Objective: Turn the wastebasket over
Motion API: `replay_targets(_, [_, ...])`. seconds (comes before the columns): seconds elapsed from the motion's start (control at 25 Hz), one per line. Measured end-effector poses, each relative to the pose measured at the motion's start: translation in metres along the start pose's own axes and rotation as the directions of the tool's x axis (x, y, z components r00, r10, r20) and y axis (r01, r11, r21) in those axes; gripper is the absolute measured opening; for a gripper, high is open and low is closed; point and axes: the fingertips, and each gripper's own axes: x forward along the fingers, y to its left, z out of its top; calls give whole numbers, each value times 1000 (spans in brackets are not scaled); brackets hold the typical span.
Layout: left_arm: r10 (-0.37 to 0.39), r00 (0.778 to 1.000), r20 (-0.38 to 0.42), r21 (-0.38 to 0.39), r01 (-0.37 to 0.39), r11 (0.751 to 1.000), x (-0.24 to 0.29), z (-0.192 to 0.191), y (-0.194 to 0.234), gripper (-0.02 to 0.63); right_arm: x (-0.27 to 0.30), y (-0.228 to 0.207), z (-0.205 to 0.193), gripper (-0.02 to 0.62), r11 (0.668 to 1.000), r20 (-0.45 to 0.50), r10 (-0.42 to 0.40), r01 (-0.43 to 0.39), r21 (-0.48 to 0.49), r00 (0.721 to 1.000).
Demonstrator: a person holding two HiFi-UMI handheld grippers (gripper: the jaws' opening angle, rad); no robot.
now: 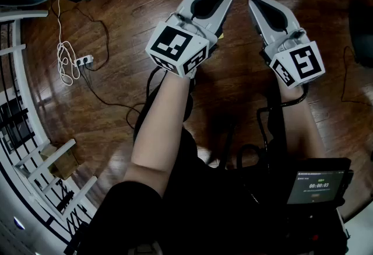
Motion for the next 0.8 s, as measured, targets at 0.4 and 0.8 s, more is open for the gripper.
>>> replay_targets(0.4, [3,1000,-19,14,-3,1000,-3,-1,4,3,13,0,8,9,999,1,24,-24,-23,1000])
replay_targets(0.8, [50,998,-39,18,-49,999,60,0,46,3,52,-68,11,11,994,-7,99,-99,-55,995])
